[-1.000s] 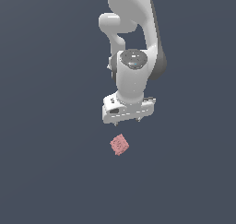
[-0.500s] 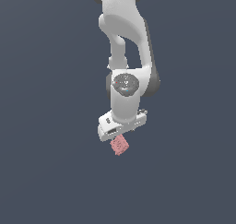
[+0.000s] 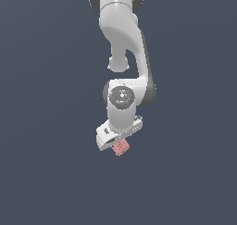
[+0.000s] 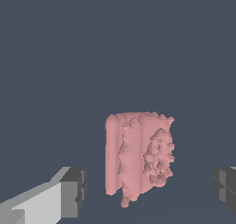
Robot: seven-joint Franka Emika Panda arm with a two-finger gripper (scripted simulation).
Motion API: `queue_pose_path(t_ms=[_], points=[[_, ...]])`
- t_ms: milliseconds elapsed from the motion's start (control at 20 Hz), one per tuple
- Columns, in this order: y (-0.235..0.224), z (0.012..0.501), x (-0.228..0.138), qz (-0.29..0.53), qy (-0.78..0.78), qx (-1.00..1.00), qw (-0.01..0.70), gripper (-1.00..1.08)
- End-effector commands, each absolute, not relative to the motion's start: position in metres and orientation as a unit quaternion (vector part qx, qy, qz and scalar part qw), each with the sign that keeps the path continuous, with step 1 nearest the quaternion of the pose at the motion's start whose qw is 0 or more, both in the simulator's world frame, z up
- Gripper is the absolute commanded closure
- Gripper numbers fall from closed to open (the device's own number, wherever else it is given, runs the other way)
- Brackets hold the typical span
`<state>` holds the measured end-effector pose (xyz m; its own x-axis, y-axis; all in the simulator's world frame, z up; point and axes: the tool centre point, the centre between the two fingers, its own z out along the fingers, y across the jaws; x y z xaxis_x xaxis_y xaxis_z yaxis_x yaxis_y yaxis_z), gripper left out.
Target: Pick up the object and move it to a goal position.
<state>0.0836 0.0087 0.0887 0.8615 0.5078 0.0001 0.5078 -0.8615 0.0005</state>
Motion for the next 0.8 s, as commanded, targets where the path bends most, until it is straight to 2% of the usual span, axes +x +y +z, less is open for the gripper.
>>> queue_pose_path(t_ms=[0, 300, 750], points=[[0.008, 0.087, 0.085, 0.0, 0.268, 0.963, 0.0, -0.92], [0.008, 0.08, 0.084, 0.0, 0.267, 0.964, 0.0, -0.92], [0.008, 0.038, 0.084, 0.0, 0.268, 0.963, 0.0, -0.92]])
